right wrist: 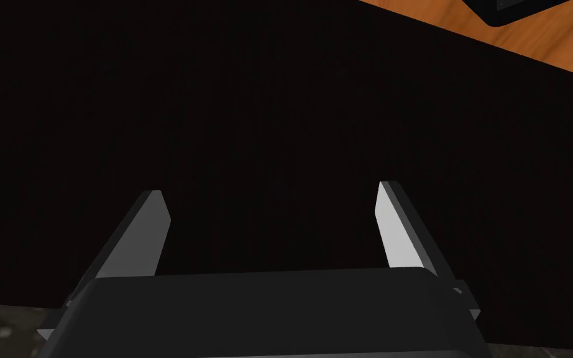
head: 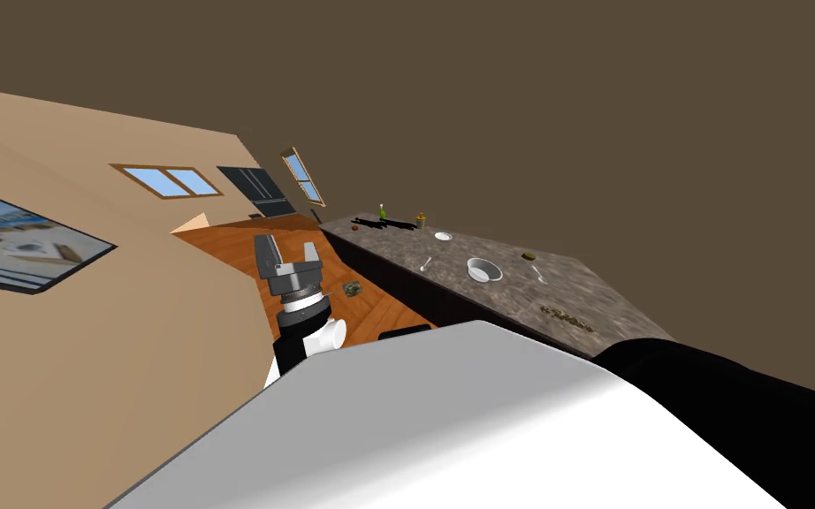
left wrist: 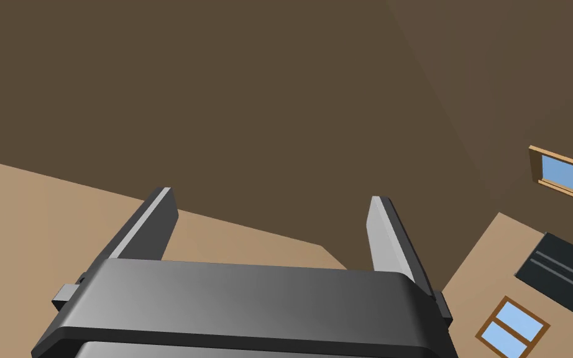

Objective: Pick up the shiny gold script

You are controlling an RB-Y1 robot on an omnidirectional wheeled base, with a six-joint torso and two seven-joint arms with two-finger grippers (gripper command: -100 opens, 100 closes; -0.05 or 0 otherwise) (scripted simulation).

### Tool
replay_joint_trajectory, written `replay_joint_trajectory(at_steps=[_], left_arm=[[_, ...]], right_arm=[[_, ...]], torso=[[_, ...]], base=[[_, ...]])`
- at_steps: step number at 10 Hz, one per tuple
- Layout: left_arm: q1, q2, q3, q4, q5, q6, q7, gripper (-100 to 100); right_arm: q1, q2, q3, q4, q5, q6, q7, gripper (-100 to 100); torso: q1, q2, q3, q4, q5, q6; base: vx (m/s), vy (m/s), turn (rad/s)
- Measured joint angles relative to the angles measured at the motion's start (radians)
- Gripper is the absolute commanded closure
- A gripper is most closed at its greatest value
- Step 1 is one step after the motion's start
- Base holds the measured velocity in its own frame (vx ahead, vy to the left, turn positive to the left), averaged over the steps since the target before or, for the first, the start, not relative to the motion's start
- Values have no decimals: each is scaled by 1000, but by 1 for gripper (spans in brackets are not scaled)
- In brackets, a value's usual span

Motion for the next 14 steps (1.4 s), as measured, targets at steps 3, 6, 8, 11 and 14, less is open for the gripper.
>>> replay_joint_trajectory(at_steps=[3, 6, 8, 11, 14], left_arm=[[0, 0, 0, 0, 0, 0, 0, 0], [0, 0, 0, 0, 0, 0, 0, 0], [0, 0, 0, 0, 0, 0, 0, 0], [0, 0, 0, 0, 0, 0, 0, 0], [0, 0, 0, 0, 0, 0, 0, 0]], right_arm=[[34, -71, 33, 78, 18, -9, 3, -100], [43, -103, 45, 129, 24, -21, -1, -100], [10, -125, 83, 211, 51, -47, -8, -100], [29, -171, 100, 216, 50, -50, -19, -100], [0, -157, 110, 234, 59, -69, -20, -100]], torso=[[0, -2, -1, 0, 0, -2], [-1, 0, 0, 0, 0, 0], [-2, -3, -2, -1, -1, -1], [-8, -8, -5, -2, -2, -2], [-2, -2, -1, 0, -1, 1]], base=[[26, 23, 220], [17, 8, 116], [53, -11, 212], [114, -96, 290], [27, -33, 28]])
